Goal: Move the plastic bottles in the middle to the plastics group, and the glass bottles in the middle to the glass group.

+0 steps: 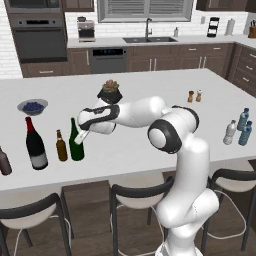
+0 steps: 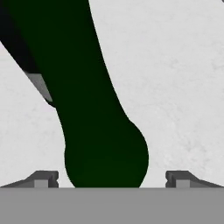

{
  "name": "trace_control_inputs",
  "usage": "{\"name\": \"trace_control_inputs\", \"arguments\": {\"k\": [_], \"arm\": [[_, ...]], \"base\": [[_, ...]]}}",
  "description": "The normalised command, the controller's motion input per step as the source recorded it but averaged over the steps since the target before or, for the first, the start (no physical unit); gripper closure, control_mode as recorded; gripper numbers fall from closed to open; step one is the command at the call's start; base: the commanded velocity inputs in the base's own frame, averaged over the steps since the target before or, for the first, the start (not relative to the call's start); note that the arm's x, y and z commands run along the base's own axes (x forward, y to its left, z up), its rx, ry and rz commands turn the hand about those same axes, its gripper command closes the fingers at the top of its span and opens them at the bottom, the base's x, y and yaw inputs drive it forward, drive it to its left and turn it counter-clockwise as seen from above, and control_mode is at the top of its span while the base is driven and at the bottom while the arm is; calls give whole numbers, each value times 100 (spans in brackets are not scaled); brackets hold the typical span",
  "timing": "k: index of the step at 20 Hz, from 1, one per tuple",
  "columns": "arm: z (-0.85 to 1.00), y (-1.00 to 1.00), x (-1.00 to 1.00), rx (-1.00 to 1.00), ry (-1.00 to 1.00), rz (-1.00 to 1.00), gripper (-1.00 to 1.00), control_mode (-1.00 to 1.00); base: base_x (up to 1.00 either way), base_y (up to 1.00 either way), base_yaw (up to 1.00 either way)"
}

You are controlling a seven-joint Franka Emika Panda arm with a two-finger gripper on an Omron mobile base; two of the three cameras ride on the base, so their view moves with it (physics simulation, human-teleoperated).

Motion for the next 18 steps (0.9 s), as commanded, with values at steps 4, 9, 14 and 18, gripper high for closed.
{"name": "trace_control_inputs", "arguments": {"k": [4,9,14,18], "arm": [[1,0,0,0,0,0,-100,-100],[17,-24,-32,0,-1,0,-100,-100],[28,-42,-54,0,-3,0,-100,-100],[30,-48,-57,0,-1,-1,-100,-100]], "base": [[0,0,0],[0,0,0],[0,0,0],[0,0,0]]}}
